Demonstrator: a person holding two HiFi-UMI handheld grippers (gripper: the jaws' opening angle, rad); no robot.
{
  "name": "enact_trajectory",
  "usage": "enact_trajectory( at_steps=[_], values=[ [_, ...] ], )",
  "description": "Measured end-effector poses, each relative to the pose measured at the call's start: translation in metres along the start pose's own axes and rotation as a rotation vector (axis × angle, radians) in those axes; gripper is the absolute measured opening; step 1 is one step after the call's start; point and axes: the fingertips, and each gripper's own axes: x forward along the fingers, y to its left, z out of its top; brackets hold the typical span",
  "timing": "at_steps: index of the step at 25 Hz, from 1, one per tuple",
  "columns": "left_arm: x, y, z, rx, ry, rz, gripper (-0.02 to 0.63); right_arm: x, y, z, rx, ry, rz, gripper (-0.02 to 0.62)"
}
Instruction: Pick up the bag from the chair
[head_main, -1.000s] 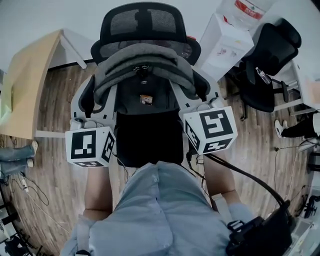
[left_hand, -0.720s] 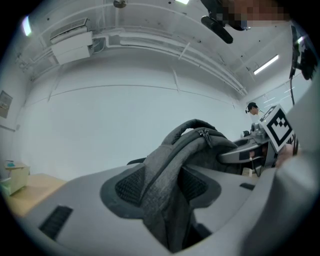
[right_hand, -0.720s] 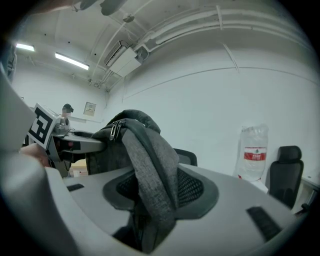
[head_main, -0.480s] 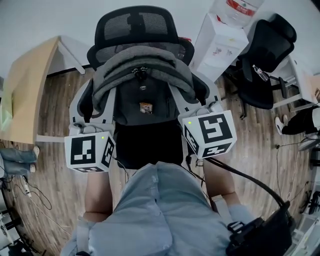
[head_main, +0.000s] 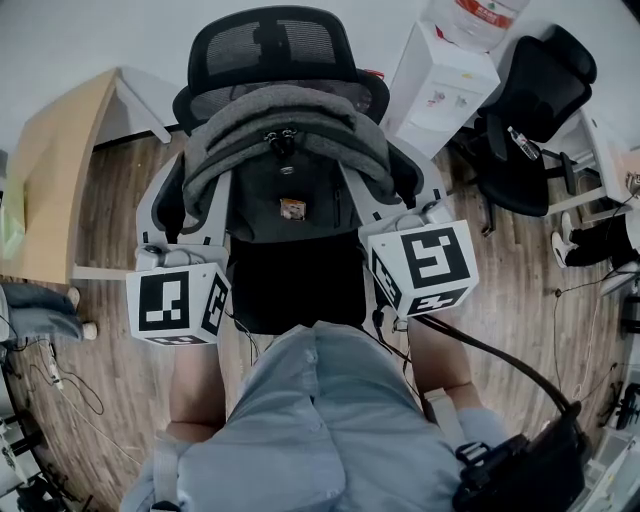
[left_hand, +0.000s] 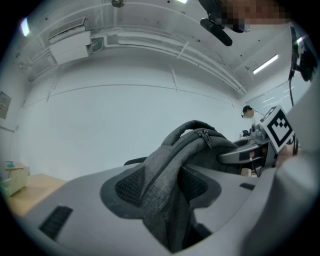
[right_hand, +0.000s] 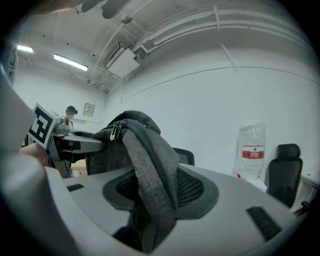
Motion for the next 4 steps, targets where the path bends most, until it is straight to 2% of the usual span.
enact_trajectory(
  at_steps=[4],
  values=[
    [-0.0025,-0.0014,-0.0008,0.001,0.001,0.004,0.209,-0.0016,0.001,-0.0011,0.001,-0.002,0.003,0.161]
  ],
)
